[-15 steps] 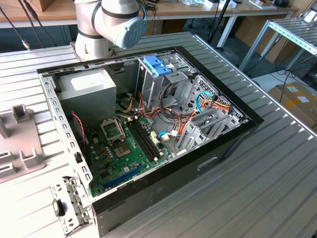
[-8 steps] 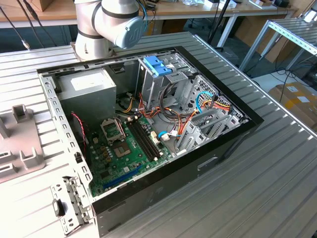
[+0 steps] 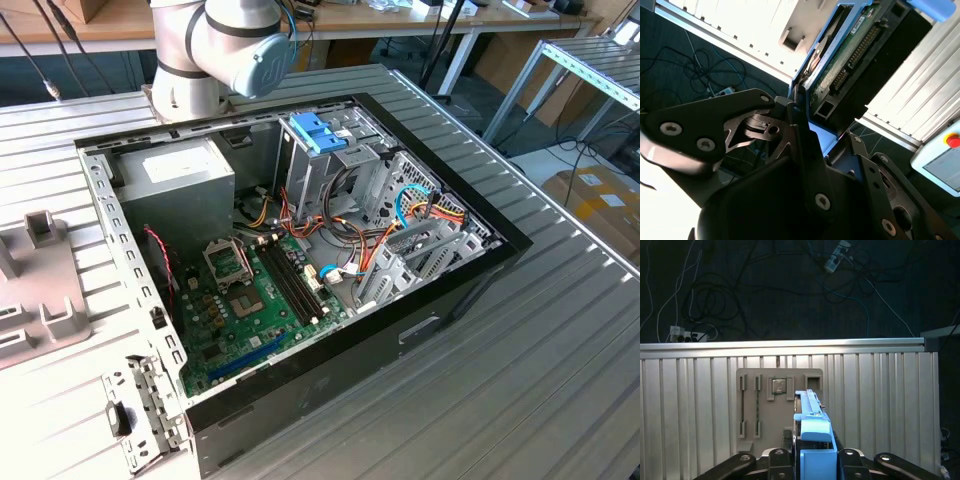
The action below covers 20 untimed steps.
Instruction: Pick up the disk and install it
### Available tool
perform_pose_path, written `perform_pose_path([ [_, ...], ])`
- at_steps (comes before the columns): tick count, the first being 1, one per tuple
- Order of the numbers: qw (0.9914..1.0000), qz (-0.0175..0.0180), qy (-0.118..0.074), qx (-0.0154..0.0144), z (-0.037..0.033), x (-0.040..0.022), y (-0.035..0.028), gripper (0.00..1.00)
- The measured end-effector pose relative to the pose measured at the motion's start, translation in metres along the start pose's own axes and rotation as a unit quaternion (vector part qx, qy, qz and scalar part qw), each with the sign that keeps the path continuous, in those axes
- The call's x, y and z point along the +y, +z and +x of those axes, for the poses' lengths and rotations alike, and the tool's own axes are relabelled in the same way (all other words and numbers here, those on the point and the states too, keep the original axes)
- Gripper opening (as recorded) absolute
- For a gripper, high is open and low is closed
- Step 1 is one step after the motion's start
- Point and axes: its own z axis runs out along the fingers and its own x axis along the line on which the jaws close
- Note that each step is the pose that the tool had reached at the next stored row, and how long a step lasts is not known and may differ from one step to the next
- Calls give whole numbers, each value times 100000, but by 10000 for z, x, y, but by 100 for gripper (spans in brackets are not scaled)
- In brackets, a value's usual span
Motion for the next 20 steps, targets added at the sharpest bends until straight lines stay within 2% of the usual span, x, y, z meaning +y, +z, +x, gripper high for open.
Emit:
perform_pose_path([
  [20, 100000, 1, 0, -1, 96, -4, -4, 37],
])
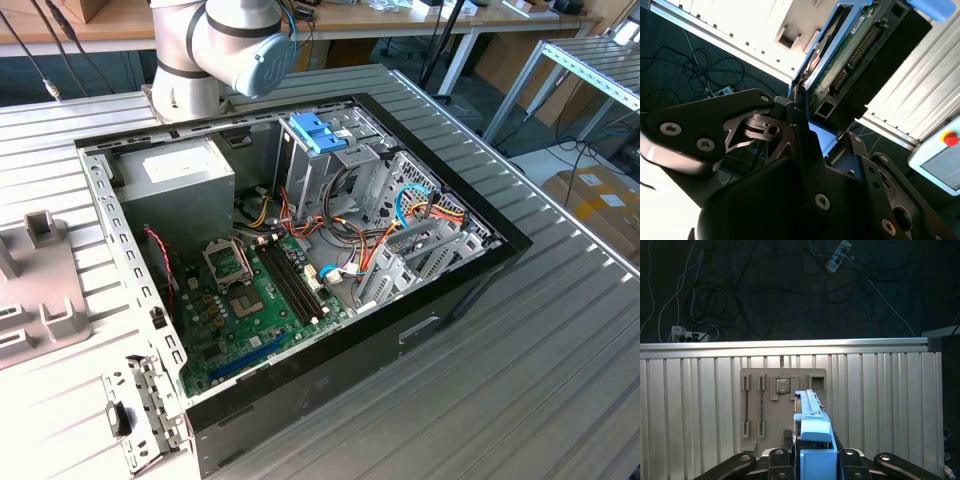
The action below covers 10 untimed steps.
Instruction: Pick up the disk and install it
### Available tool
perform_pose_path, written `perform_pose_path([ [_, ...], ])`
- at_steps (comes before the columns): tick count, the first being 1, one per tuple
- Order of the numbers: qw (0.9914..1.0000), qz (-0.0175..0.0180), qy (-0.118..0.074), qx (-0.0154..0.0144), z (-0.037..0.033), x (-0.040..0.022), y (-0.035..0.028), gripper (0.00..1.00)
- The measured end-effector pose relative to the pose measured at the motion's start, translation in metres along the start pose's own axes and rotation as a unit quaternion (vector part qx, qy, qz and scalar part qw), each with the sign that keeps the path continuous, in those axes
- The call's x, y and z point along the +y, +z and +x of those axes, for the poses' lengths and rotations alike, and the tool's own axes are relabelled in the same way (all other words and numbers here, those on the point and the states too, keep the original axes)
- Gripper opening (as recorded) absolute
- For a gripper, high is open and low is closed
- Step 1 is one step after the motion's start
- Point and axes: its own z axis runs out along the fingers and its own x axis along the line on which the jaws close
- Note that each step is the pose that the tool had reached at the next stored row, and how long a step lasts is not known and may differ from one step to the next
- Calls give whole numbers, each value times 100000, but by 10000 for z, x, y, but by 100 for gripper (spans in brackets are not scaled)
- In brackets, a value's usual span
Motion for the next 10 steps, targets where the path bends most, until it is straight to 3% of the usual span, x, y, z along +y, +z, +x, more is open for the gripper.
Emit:
perform_pose_path([
  [10, 100000, 2, -3, 0, 34, -4, -1, 37],
])
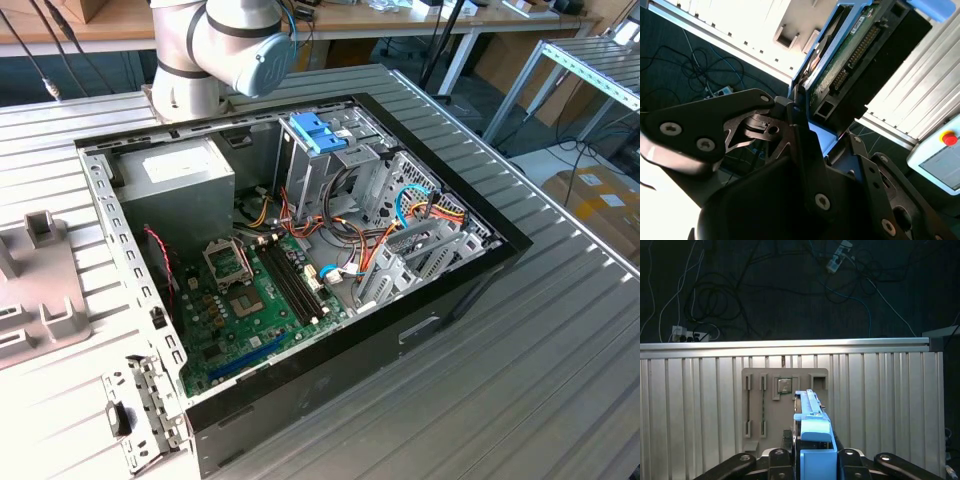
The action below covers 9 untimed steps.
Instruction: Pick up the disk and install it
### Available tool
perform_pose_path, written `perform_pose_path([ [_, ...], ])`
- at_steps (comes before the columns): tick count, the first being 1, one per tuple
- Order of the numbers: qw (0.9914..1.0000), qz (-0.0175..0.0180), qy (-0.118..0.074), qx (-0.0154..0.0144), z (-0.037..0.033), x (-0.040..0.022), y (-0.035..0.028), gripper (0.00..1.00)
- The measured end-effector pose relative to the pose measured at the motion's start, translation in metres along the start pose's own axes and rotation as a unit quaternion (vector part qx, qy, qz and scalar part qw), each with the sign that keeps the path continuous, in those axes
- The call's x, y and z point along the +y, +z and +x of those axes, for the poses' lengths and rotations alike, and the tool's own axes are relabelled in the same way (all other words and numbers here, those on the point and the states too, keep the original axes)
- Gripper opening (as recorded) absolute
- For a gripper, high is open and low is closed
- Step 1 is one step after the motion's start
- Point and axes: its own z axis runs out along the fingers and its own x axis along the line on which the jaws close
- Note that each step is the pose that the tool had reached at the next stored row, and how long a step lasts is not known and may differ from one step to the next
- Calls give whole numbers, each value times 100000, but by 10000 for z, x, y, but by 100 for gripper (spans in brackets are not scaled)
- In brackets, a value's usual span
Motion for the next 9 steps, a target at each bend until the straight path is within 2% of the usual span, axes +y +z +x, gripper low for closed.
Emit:
perform_pose_path([
  [9, 100000, 1, 4, -1, 18, -4, -1, 37],
])
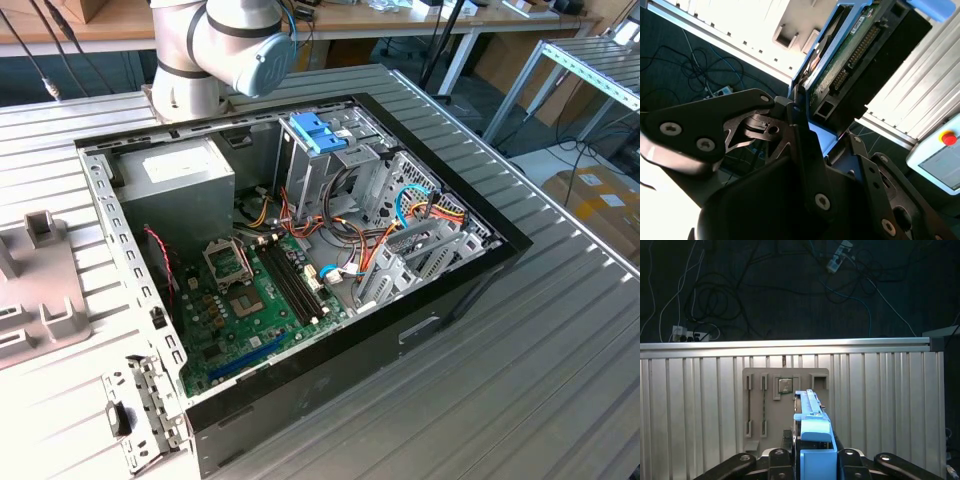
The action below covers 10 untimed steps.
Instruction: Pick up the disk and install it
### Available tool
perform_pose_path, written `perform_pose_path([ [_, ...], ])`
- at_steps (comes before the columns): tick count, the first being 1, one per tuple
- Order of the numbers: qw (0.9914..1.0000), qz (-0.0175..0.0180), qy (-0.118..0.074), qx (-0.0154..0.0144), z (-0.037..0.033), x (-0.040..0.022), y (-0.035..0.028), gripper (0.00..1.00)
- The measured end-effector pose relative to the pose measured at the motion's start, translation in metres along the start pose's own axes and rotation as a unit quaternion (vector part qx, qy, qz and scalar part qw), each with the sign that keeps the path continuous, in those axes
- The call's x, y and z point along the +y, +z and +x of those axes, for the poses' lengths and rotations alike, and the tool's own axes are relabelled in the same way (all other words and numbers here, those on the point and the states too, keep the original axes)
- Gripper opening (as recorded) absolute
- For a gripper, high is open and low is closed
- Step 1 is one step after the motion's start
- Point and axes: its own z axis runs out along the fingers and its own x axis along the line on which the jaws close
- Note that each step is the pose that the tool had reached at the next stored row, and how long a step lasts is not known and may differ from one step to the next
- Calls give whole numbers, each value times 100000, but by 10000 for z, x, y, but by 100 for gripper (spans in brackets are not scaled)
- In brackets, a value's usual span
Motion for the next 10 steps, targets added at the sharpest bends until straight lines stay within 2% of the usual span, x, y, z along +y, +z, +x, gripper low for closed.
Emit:
perform_pose_path([
  [7, 100000, 0, 0, 1, 14, -4, -1, 37],
  [10, 100000, -2, -1, 0, 56, -27, -3, 37],
])
